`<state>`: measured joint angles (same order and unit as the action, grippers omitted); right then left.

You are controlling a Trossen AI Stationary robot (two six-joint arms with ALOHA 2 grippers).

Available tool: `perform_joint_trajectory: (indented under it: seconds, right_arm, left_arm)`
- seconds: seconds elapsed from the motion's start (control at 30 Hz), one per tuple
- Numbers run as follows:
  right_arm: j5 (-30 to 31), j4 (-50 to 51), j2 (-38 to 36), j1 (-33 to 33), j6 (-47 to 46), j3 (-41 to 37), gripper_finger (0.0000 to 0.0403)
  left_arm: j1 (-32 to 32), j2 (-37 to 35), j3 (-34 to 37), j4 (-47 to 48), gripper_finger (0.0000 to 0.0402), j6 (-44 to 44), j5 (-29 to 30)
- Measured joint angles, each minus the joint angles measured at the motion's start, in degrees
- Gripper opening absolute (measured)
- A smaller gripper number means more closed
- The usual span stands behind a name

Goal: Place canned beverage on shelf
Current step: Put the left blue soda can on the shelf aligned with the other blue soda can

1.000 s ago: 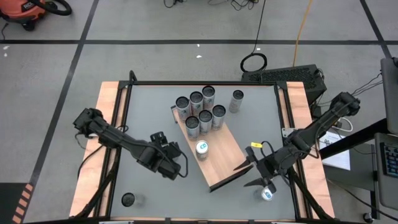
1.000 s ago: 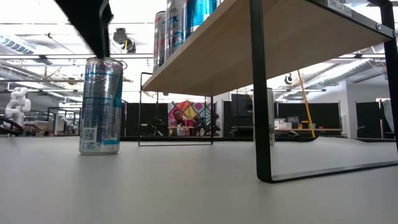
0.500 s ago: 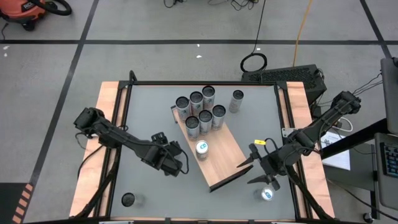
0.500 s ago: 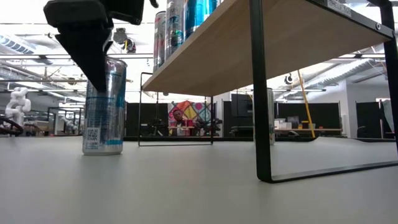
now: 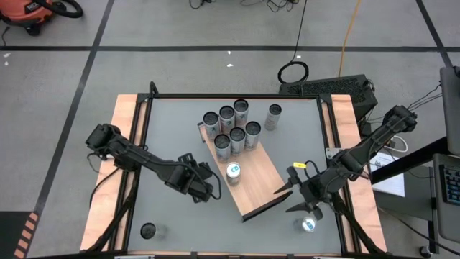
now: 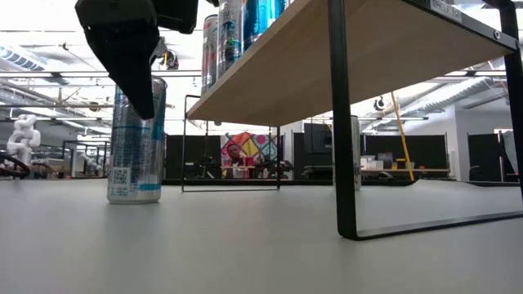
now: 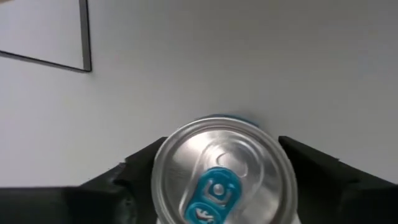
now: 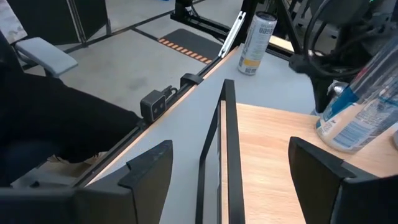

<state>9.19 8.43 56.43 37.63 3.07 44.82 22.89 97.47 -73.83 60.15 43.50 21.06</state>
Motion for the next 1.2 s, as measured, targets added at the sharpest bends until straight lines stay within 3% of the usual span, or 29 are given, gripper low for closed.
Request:
perform_joint_trajectory:
  seconds: [0.17, 0.63, 0.83, 1.07, 1.2]
  right_arm:
    - [0.0, -1.0, 1.7, 0.0, -1.1, 0.0, 0.0254]
    - [7.6, -18.1, 10.9, 1.1, 0.1, 0.0, 0.0254]
    - [13.5, -26.1, 15.1, 4.1, 3.8, 0.0, 0.0254]
    - [25.5, -39.3, 22.1, 7.0, 13.8, 0.0, 0.0254]
    - [26.9, -47.4, 26.8, 7.3, 21.4, 0.0, 0.0257]
  left_arm:
    - [0.1, -0.1, -0.3, 0.2, 0.0233, 2.9, -0.7]
    - [6.5, 0.1, -11.6, 4.6, 0.0240, 14.3, -0.9]
    - [12.4, 0.1, -17.1, 4.8, 0.0241, 18.6, 6.0]
    - [18.6, 0.0, -21.2, 4.1, 0.0241, 26.9, 16.8]
    - [21.4, 0.0, -21.8, 2.0, 0.0241, 29.9, 19.1]
